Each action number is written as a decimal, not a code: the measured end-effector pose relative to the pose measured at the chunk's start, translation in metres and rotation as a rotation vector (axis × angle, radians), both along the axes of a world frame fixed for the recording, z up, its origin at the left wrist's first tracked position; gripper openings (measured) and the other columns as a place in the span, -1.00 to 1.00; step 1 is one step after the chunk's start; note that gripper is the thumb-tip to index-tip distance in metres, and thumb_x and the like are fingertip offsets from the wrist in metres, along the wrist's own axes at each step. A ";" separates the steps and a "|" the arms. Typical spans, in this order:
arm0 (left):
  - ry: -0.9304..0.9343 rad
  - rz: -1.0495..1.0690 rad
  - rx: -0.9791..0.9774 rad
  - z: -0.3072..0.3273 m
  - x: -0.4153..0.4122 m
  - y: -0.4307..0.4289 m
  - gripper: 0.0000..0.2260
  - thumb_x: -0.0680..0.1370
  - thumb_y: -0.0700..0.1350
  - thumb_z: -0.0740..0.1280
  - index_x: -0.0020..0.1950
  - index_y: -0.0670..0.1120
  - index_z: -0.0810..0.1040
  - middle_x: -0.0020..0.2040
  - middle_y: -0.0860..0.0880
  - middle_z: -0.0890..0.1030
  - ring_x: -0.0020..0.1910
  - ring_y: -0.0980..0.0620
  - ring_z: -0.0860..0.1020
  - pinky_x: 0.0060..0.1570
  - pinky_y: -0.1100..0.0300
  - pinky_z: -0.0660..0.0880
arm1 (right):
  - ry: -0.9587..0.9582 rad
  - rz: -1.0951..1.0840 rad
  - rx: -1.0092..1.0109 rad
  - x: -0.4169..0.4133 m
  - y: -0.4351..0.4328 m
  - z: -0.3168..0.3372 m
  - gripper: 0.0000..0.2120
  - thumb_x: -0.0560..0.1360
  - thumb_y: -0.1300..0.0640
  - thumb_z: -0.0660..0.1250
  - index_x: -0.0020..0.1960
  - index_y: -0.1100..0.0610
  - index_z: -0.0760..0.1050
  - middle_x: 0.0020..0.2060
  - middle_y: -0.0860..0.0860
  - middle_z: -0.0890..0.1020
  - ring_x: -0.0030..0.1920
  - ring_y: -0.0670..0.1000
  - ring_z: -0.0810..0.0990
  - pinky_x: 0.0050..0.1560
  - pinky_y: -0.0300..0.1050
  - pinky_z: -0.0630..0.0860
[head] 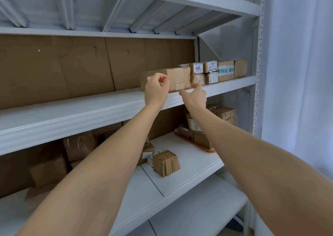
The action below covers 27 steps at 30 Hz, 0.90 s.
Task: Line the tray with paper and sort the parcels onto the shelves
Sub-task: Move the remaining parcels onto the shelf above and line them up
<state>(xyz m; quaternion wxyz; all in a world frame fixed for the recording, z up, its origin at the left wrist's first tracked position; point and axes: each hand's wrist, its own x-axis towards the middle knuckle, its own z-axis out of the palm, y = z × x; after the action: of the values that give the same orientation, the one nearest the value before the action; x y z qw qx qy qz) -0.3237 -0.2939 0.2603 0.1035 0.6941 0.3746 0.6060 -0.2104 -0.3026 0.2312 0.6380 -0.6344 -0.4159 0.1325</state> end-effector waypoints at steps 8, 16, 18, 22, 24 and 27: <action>0.181 -0.097 -0.300 -0.071 -0.013 -0.012 -0.85 0.59 -0.03 0.22 -0.08 -0.01 0.56 -0.11 0.05 0.59 -0.05 0.00 0.57 -0.04 0.09 0.52 | 0.004 0.056 -0.150 -0.006 -0.017 -0.061 -0.49 0.49 0.00 0.39 0.37 0.05 0.32 0.33 0.12 0.37 0.28 0.16 0.42 0.22 0.06 0.49; 0.295 0.027 -0.674 -0.138 -0.042 -0.014 -0.96 0.56 -0.11 0.29 -0.05 0.00 0.53 -0.08 0.04 0.53 -0.04 0.02 0.49 -0.05 0.15 0.47 | 0.013 0.203 -0.316 -0.030 -0.018 -0.112 -0.44 0.46 -0.01 0.41 0.39 0.01 0.30 0.34 0.13 0.36 0.29 0.18 0.40 0.27 0.14 0.47; 0.314 0.046 -0.718 -0.152 -0.051 -0.015 -0.91 0.56 -0.13 0.28 0.00 -0.05 0.57 -0.05 0.05 0.55 0.02 0.00 0.50 -0.03 0.16 0.45 | 0.027 0.219 -0.340 -0.035 -0.018 -0.122 -0.44 0.47 -0.01 0.41 0.39 0.01 0.30 0.34 0.12 0.37 0.29 0.17 0.40 0.27 0.13 0.47; 0.335 0.110 -0.777 -0.174 -0.071 -0.014 -0.81 0.55 -0.07 0.32 0.13 -0.09 0.57 0.17 -0.04 0.56 0.14 -0.07 0.53 0.07 0.13 0.47 | 0.030 0.251 -0.406 -0.043 -0.015 -0.141 -0.44 0.48 -0.02 0.39 0.41 0.03 0.29 0.34 0.12 0.36 0.29 0.16 0.40 0.27 0.12 0.48; 0.330 0.116 -0.810 -0.183 -0.079 -0.011 -0.82 0.55 -0.07 0.33 0.11 -0.08 0.56 0.18 -0.05 0.56 0.15 -0.08 0.53 0.05 0.14 0.46 | 0.036 0.262 -0.427 -0.046 -0.013 -0.149 -0.44 0.48 -0.02 0.39 0.42 0.04 0.29 0.34 0.12 0.36 0.29 0.15 0.40 0.27 0.12 0.48; 0.341 0.121 -0.862 -0.194 -0.091 -0.007 -0.76 0.54 -0.12 0.33 0.19 -0.11 0.54 0.17 -0.07 0.54 0.20 -0.12 0.50 0.14 0.09 0.46 | 0.048 0.277 -0.464 -0.056 -0.004 -0.162 -0.44 0.48 0.00 0.38 0.42 0.03 0.28 0.33 0.11 0.37 0.27 0.14 0.41 0.26 0.11 0.48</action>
<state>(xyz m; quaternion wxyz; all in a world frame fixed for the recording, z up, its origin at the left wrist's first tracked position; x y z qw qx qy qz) -0.4143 -0.3007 0.0660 0.2841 0.6543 0.6437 0.2772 -0.2661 -0.3067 0.0693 0.4610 -0.6975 -0.4420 0.3250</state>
